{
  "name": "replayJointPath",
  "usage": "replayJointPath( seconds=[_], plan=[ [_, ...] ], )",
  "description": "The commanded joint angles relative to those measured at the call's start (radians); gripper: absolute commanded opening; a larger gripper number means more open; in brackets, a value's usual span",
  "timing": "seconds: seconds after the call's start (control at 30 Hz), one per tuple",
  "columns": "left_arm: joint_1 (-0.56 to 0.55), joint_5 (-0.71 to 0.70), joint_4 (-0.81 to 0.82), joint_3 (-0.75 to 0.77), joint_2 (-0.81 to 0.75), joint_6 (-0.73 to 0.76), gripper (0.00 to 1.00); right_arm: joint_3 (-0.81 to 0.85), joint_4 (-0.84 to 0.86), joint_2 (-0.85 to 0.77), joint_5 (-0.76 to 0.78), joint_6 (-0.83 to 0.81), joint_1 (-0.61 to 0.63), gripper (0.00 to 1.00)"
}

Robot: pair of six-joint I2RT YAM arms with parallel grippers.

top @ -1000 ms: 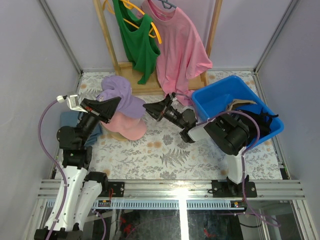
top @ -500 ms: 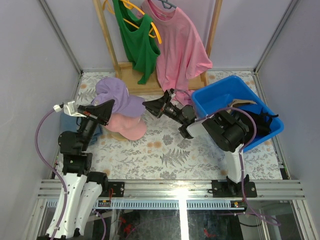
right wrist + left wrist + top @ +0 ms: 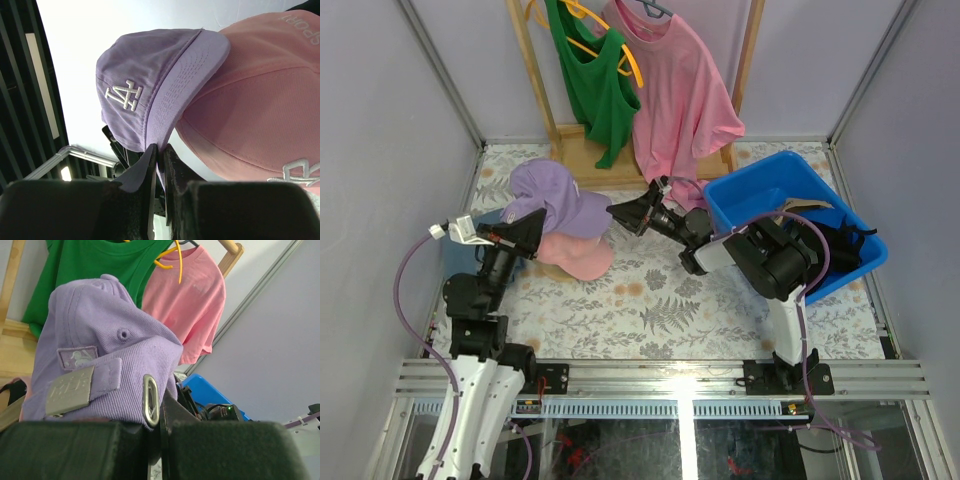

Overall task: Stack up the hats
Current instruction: Stack the hat on the hat.

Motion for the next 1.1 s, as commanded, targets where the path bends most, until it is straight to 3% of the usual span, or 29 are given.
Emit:
replayJointPath(
  seconds=[0.0, 0.5, 1.07],
  plan=[
    [0.000, -0.059, 0.077, -0.013, -0.045, -0.023, 0.00, -0.007, 0.074, 0.024, 0.025, -0.063, -0.061, 0.03],
    [0.002, -0.230, -0.068, -0.004, -0.104, -0.004, 0.00, -0.048, 0.075, 0.040, 0.005, -0.105, -0.083, 0.02],
    [0.001, -0.181, -0.095, -0.103, -0.143, -0.135, 0.00, -0.089, 0.076, 0.065, -0.004, -0.119, -0.114, 0.01]
  ],
)
